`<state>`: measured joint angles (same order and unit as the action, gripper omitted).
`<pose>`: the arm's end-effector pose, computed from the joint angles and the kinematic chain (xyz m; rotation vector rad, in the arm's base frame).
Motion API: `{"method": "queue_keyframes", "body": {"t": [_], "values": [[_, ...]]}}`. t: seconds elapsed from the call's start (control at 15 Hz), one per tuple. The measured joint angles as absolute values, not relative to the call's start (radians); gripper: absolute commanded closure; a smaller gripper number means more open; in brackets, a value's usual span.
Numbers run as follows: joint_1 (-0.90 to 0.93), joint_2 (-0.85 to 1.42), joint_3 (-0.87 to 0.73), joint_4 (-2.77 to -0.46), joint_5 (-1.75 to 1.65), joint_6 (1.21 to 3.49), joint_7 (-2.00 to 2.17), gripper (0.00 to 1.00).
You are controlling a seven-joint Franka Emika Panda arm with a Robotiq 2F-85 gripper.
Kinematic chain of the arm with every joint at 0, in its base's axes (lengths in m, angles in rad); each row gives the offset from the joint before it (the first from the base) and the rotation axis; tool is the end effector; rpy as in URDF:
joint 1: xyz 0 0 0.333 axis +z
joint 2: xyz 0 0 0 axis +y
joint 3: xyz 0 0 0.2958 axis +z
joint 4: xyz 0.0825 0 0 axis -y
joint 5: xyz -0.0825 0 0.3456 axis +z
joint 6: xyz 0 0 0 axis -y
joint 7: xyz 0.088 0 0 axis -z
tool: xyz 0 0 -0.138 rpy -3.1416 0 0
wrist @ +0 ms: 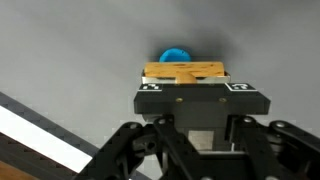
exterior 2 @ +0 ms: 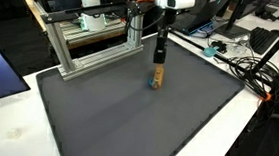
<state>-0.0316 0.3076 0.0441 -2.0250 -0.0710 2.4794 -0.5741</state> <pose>0.5825 0.0056 0.2876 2.9073 0.9575 0.2024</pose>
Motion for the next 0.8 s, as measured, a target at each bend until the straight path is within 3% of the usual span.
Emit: {"method": "queue_keyframes", "body": {"t": [0.8], "values": [[-0.033, 0.310, 0.044, -2.025, -0.075, 2.470, -0.574, 0.77]]}}
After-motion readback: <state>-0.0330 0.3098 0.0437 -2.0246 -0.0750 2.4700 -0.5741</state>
